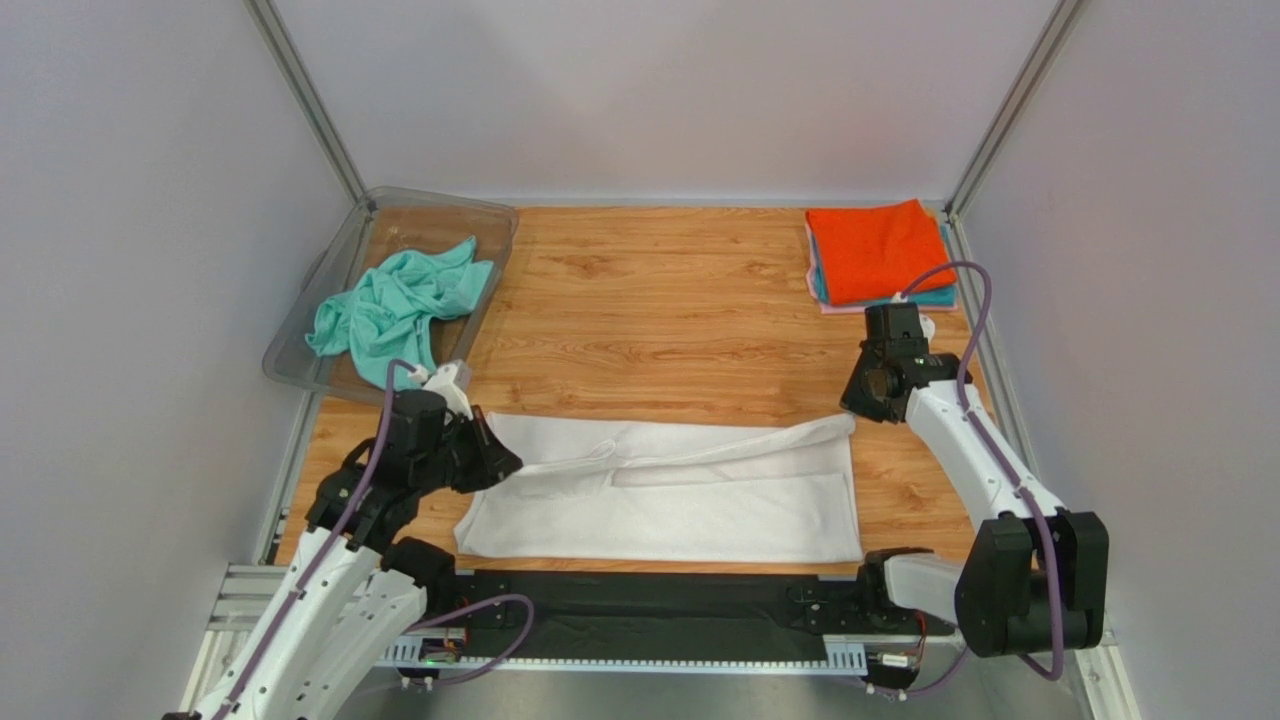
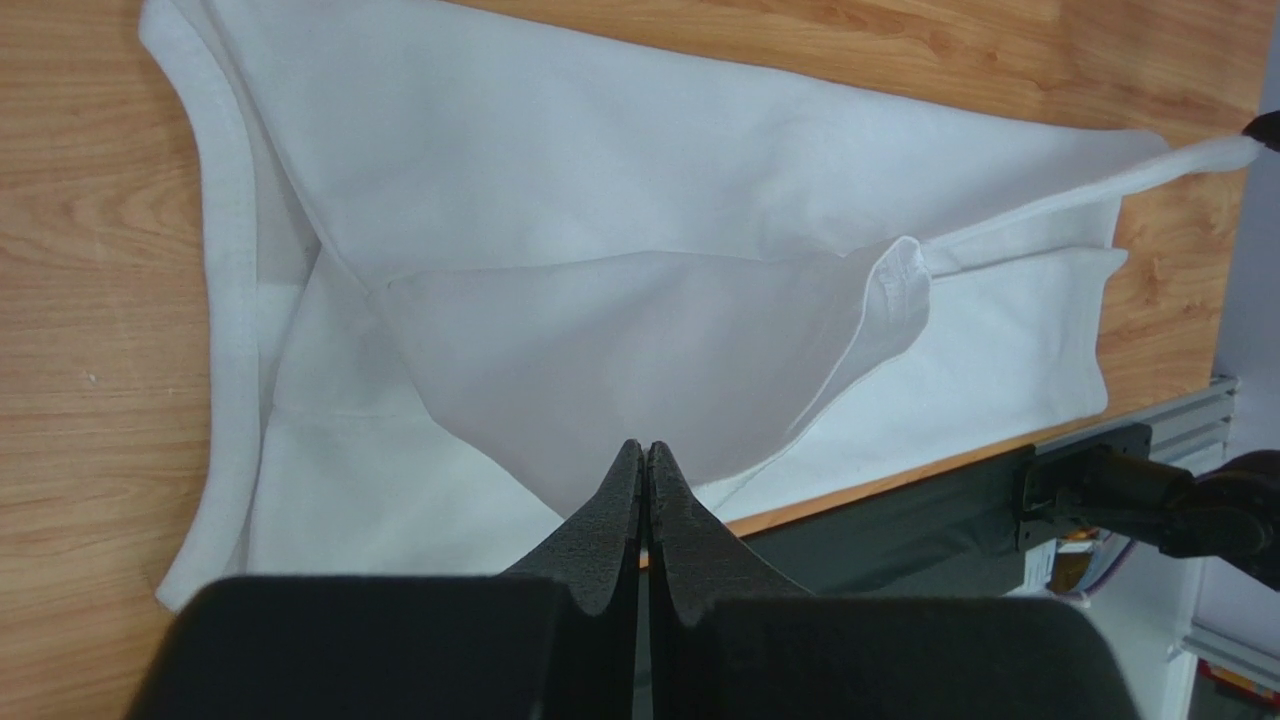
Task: Fold and stack the t-shirts
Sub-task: Fold the tshirt
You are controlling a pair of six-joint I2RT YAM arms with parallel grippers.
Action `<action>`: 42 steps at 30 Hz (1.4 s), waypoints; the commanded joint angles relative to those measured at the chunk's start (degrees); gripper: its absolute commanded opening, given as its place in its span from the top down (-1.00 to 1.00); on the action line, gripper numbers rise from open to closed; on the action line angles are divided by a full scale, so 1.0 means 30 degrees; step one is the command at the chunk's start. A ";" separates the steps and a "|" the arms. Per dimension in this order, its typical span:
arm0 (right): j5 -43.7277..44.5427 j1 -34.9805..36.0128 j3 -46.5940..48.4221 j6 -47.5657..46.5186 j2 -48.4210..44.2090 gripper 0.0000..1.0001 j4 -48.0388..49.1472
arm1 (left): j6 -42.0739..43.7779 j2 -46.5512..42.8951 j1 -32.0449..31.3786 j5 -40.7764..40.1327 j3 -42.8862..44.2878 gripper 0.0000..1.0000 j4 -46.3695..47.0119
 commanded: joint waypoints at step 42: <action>-0.6417 0.5666 -0.2611 0.0854 0.1803 -1.00 0.3859 | -0.2576 1.0687 -0.0488 0.4215 -0.2282 -0.99 0.8565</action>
